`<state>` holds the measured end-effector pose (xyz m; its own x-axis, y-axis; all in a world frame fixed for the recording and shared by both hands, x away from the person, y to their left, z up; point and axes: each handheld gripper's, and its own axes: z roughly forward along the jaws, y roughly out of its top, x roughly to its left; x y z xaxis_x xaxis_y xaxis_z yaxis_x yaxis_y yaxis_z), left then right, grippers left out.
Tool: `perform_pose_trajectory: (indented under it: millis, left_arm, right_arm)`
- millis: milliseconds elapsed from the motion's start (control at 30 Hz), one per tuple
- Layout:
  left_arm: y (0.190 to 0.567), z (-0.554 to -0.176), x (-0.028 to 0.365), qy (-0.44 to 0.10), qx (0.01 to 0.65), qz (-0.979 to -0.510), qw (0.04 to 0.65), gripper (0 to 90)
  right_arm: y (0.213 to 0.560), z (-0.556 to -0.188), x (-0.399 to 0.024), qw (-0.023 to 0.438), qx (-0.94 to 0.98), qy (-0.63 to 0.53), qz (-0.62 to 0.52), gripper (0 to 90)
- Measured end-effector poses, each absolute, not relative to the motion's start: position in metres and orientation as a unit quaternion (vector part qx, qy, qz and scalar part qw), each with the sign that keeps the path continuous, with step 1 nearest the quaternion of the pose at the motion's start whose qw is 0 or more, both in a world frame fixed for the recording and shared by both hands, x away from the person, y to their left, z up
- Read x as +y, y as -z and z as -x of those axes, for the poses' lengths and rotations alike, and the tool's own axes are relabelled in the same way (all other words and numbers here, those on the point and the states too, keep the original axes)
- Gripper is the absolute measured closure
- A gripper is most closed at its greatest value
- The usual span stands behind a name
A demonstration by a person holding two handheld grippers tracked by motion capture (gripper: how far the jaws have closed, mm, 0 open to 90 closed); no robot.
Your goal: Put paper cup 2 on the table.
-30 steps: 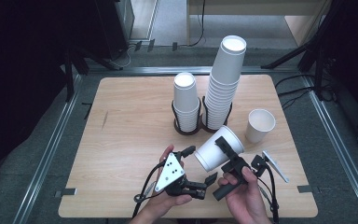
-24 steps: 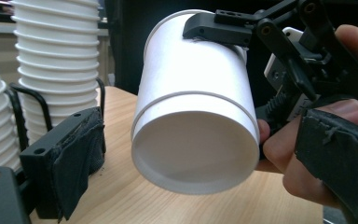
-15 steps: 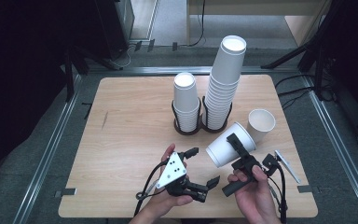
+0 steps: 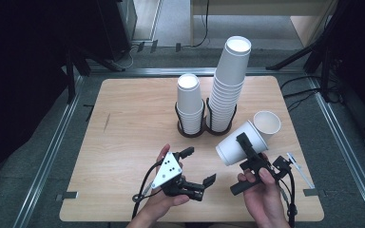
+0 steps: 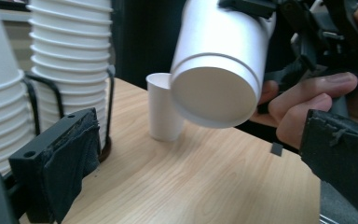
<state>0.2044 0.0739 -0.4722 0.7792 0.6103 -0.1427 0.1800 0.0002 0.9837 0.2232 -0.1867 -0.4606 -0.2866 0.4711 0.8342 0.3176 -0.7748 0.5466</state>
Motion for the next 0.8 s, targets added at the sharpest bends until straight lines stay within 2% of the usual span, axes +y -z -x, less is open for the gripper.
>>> perform_pose_trajectory:
  millis: [333, 800]
  left_arm:
    - [0.471, -0.213, 0.1, -0.192, 0.32, -0.671, 0.641, 0.0]
    - [0.485, -0.222, 0.137, -0.22, 0.378, -0.657, 0.614, 0.0]
  right_arm:
    - [0.458, -0.225, -0.191, 0.119, 0.344, -0.723, -0.588, 13.4]
    - [0.458, -0.228, -0.19, 0.186, 0.389, -0.704, -0.564, 13.3]
